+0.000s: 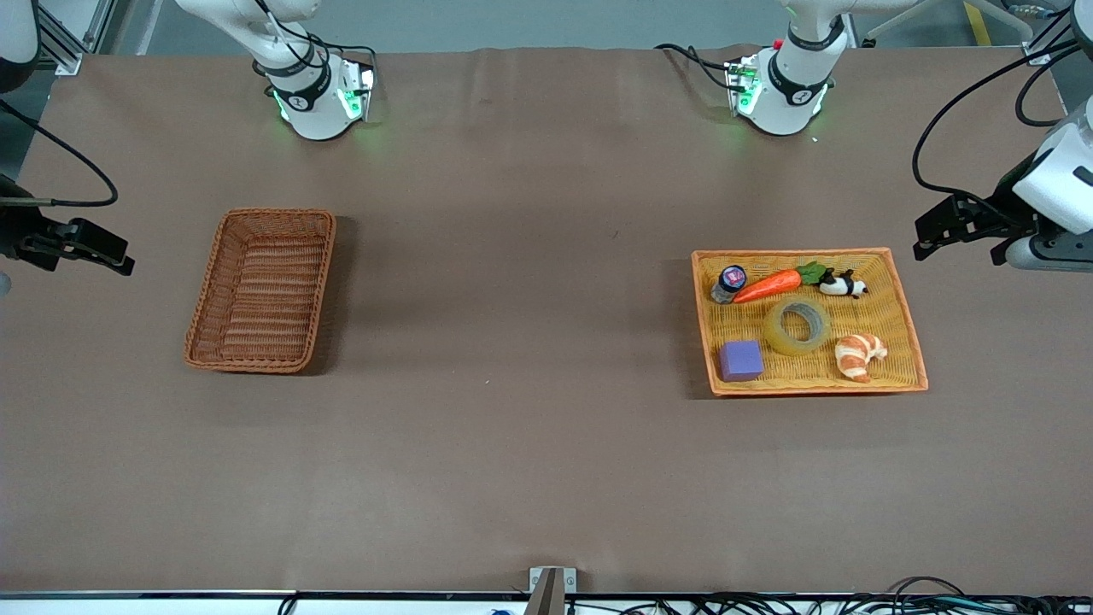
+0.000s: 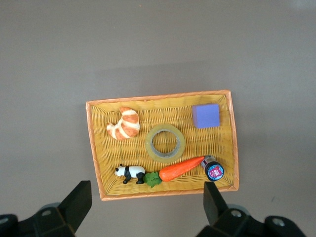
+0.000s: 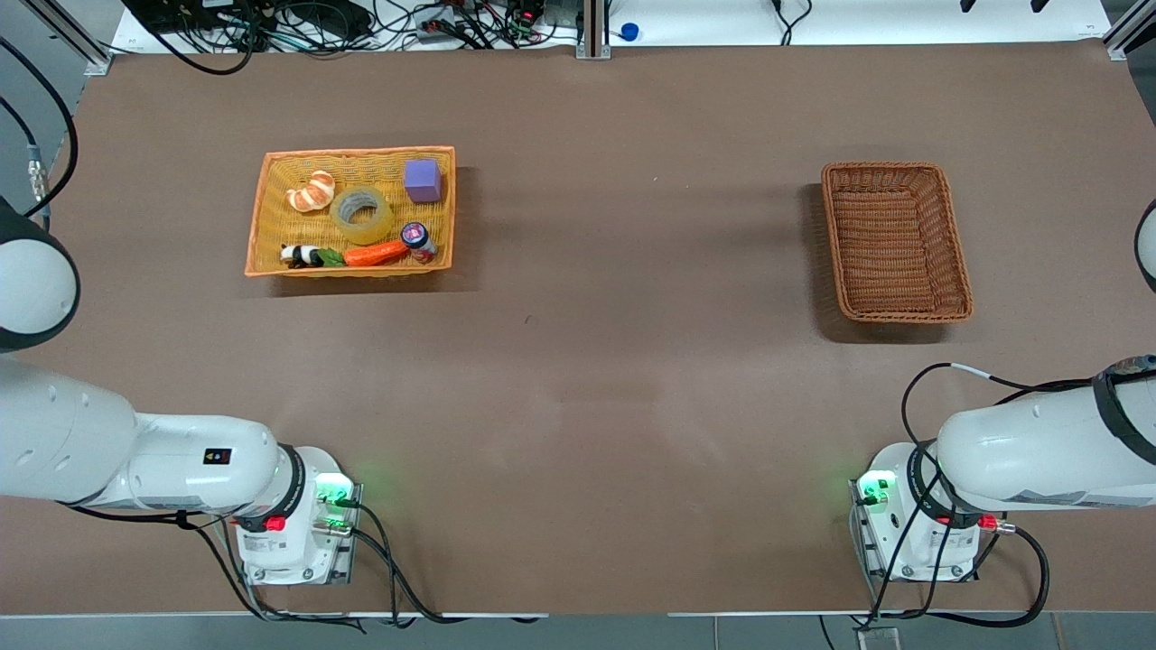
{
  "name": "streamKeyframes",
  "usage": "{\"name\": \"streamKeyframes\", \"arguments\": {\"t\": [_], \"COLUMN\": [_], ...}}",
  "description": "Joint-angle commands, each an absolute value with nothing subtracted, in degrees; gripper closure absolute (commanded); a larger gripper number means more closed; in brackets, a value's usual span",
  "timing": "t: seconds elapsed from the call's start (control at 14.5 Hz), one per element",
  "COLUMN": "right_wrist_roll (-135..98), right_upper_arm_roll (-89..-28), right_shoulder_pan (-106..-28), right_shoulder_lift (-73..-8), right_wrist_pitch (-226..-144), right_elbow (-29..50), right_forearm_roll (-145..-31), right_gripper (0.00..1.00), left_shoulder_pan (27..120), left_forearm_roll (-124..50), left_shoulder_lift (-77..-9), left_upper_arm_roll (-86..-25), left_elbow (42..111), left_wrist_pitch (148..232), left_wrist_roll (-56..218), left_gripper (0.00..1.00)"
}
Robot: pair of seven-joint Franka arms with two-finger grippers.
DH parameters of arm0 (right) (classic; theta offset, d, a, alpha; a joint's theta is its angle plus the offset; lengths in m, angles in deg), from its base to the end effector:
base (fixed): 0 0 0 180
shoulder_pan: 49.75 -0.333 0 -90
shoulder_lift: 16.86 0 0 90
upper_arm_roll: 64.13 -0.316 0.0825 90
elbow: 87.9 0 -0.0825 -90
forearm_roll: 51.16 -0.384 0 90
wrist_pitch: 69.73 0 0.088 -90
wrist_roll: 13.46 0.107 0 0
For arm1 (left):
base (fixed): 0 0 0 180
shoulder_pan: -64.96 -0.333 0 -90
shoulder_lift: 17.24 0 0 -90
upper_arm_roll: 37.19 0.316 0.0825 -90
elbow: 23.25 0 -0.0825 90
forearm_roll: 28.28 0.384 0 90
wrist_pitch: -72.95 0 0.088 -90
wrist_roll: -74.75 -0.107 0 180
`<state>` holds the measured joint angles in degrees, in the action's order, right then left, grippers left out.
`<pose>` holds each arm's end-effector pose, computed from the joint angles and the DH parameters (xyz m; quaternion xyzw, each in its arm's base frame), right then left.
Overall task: Move tape to another basket
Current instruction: 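Reach the left gripper down to the clear yellow tape roll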
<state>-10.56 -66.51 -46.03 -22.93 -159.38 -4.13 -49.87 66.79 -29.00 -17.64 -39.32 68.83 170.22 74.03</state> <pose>0.5866 -0.0175 0.6149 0.9993 -0.0372 -0.0015 0.0091 0.5671 -0.0404 0.6150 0.9983 -0.0403 0.0416 0.0076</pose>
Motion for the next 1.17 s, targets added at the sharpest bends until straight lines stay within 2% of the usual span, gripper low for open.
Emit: {"name": "streamKeyframes", "arguments": {"t": [0.0,0.34,0.76,0.89,1.1], "right_wrist_roll": [-11.08,-11.08,-11.08,-11.08,-11.08], "right_upper_arm_roll": [-66.06,-66.06,-66.06,-66.06,-66.06], "right_shoulder_pan": [-46.24,-46.24,-46.24,-46.24,-46.24], "right_shoulder_lift": [-21.08,-21.08,-21.08,-21.17,-21.17], "right_wrist_pitch": [-159.91,-159.91,-159.91,-159.91,-159.91], "right_elbow": [-2.04,-2.04,-1.95,-1.95,-1.95], "right_forearm_roll": [-50.99,-50.99,-50.99,-50.99,-50.99], "right_gripper": [0.00,0.00,0.00,0.00,0.00], "left_shoulder_pan": [66.10,66.02,66.10,66.28,66.28], "left_forearm_roll": [-28.02,-28.20,-28.55,-28.55,-28.63], "left_shoulder_lift": [-17.77,-18.82,-20.40,-23.37,-29.96], "left_upper_arm_roll": [-40.00,-39.56,-39.74,-40.00,-40.00], "left_elbow": [67.10,70.08,83.52,87.21,89.16], "left_wrist_pitch": [169.45,170.06,182.08,187.27,191.94], "left_wrist_roll": [75.62,76.41,76.50,76.68,76.94], "left_gripper": [0.00,0.00,0.00,0.00,0.00]}}
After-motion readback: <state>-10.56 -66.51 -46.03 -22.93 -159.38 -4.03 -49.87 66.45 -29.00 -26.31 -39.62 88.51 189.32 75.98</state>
